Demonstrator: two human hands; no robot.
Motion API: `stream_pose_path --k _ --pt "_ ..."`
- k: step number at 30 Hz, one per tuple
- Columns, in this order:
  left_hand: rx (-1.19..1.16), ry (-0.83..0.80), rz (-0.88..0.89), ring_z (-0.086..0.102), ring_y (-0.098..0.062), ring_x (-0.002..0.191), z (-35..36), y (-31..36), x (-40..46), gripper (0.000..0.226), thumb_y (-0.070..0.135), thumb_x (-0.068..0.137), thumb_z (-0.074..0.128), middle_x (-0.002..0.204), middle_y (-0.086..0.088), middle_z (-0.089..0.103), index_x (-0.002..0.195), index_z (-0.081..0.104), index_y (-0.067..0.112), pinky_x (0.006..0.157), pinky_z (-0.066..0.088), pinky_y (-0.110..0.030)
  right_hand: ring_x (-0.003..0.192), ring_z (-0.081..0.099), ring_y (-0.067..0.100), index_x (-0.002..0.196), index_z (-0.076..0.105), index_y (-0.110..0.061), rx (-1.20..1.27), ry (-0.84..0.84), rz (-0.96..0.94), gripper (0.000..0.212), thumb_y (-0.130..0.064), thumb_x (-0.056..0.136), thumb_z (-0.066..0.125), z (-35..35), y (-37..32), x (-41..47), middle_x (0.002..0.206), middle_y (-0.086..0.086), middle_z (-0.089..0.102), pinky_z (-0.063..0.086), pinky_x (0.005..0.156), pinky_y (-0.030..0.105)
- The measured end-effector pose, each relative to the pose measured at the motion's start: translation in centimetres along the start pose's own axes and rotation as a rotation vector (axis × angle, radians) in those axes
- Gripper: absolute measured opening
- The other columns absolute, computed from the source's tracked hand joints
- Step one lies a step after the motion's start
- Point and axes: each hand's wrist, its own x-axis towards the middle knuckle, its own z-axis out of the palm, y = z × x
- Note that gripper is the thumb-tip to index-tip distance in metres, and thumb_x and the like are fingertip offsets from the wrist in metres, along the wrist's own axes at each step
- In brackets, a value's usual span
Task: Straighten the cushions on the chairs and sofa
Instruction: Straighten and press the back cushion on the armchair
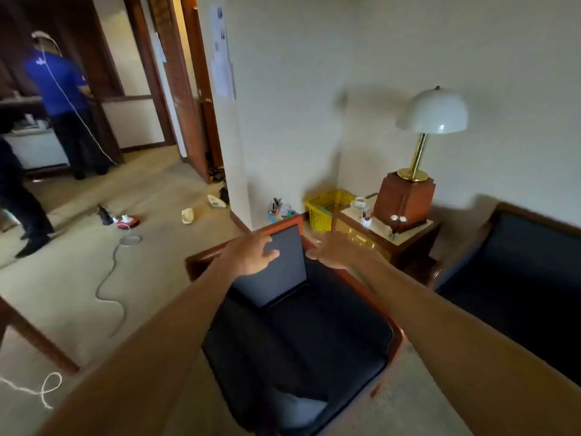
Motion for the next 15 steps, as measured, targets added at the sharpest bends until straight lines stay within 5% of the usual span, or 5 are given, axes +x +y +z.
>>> stream_pose_path --k 3,7,15 --pt "0.062 -0.089 -0.088 0.042 -0.025 0.135 5.0 -3.2 -2.7 0.056 0.047 0.094 0.054 0.146 -0.005 0.047 0.141 0.047 0.017 0.108 0.038 -0.046 0.135 0.045 0.030 0.147 0.040 -0.005 0.074 -0.125 0.064 0.061 -0.037 0.098 0.056 6.7 0.7 -0.4 0.150 0.014 0.045 0.037 0.108 0.035" --pt "0.108 -0.214 -0.090 0.035 -0.025 0.140 10.9 -7.7 -6.4 0.052 0.018 0.093 0.049 0.152 -0.006 0.037 0.145 0.041 0.016 0.109 0.037 -0.045 0.143 0.035 0.029 0.151 0.035 -0.007 0.162 -0.256 0.121 0.063 -0.037 0.098 0.055 16.0 0.9 -0.9 0.155 0.013 0.038 0.031 0.115 0.038" --pt "0.500 -0.391 0.089 -0.005 -0.028 0.151 14.6 -13.5 -9.0 0.108 0.013 0.080 0.073 0.163 -0.007 -0.011 0.155 -0.003 0.026 0.119 0.016 -0.054 0.147 0.026 0.024 0.156 0.017 -0.020 0.200 -0.237 0.129 0.098 -0.071 0.083 0.056 25.2 -3.2 -3.4 0.162 0.002 0.022 0.032 0.115 0.048"
